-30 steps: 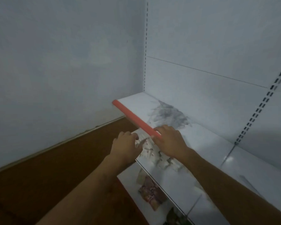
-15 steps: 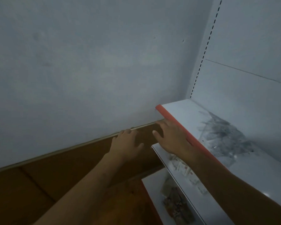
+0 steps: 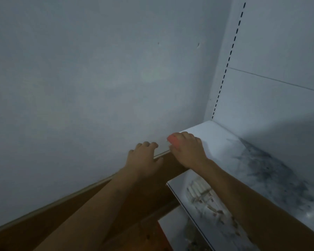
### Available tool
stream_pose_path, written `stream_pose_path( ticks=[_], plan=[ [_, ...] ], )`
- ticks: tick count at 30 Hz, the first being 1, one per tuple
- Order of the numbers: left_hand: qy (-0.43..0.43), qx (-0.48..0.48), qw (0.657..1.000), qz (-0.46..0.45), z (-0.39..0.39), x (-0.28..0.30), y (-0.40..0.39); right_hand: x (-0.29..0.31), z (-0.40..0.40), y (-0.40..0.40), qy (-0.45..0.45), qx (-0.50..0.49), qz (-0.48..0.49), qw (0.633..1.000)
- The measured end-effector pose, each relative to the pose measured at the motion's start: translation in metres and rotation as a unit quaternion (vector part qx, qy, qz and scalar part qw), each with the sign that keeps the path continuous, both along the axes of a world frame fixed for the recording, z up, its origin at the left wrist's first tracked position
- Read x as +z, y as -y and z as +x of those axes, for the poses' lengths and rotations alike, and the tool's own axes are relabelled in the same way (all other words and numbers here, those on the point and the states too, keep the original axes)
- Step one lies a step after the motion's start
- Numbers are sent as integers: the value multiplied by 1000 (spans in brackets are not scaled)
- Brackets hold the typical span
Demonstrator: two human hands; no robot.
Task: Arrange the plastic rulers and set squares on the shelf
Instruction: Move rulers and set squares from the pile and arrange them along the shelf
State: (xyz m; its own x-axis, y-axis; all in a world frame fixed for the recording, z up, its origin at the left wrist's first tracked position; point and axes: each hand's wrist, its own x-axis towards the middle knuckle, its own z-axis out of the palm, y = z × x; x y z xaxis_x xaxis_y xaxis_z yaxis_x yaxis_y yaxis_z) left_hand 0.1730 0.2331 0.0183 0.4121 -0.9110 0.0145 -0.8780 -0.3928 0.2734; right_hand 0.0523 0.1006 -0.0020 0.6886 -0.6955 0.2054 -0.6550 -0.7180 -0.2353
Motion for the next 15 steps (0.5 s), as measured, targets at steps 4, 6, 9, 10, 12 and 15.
stream_pose_path(
  ticks=[4,6,9,10,12,15],
  plan=[
    [5,-78,997,5,-23,-7,57,-2,-33,40,5,-89,-16,996],
    [8,-127,992,7,-34,-9,84,-5,-56,58,-7,-120,-37,992],
    [2,-198,980,7,-49,-15,126,-9,-92,77,-11,-195,-19,981],
    [3,-227,974,4,-55,-17,139,-12,-104,81,-14,-222,-17,975],
    [17,-283,959,-2,-71,-19,161,-17,-127,83,-28,-278,-8,960],
    [24,-363,931,-4,-94,-22,183,-19,-158,75,-26,-362,4,932]
  ],
)
